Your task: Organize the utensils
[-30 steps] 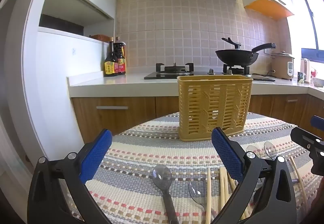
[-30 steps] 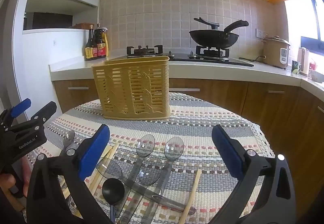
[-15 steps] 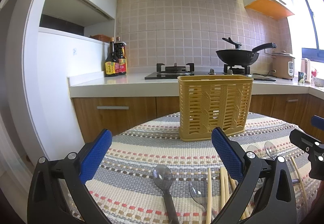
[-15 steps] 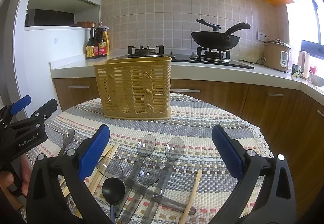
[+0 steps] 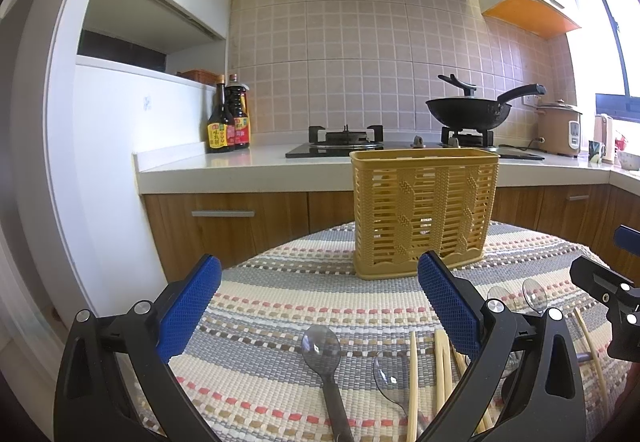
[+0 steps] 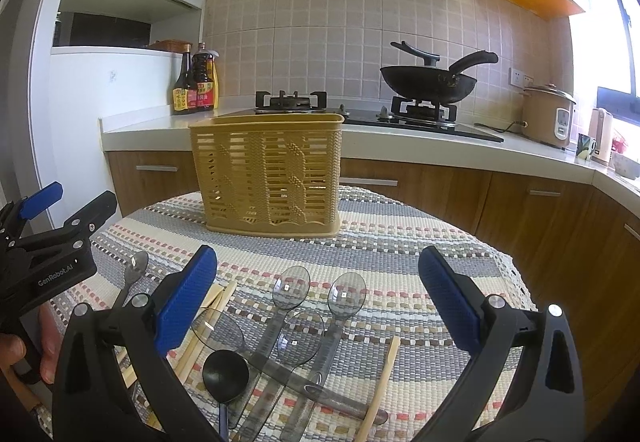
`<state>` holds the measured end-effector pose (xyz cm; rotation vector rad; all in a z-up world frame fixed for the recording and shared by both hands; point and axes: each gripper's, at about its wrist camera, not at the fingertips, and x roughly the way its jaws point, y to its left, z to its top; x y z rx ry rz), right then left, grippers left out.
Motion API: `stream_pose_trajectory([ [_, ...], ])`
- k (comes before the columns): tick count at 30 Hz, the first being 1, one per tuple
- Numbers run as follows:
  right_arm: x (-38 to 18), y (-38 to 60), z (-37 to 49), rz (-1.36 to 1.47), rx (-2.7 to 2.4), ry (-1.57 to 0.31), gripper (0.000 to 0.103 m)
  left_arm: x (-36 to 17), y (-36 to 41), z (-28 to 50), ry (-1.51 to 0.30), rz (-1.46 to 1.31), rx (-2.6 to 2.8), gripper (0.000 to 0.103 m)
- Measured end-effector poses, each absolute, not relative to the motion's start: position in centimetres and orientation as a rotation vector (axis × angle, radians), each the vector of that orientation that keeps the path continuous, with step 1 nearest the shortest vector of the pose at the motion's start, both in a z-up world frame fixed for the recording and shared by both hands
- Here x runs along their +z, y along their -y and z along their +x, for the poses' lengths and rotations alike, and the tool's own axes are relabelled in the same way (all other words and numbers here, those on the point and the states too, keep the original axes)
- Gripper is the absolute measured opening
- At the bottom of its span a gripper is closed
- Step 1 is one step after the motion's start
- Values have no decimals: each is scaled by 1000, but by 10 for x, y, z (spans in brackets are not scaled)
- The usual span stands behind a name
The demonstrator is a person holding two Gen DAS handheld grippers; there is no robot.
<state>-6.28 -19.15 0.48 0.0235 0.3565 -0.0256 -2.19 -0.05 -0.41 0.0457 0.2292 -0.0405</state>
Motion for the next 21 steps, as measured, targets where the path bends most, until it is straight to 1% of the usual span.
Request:
stream_pose_trajectory([
  [8, 6, 188, -63, 8, -29, -363, 97, -4, 1, -22, -228, 46, -39, 96],
  [16, 6, 197, -62, 54, -58, -379, 97, -3, 0, -21, -233, 38, -42, 96],
  [21, 8, 198, -55, 32, -66, -412, 97, -2, -9, -14, -291, -10, -115, 95],
])
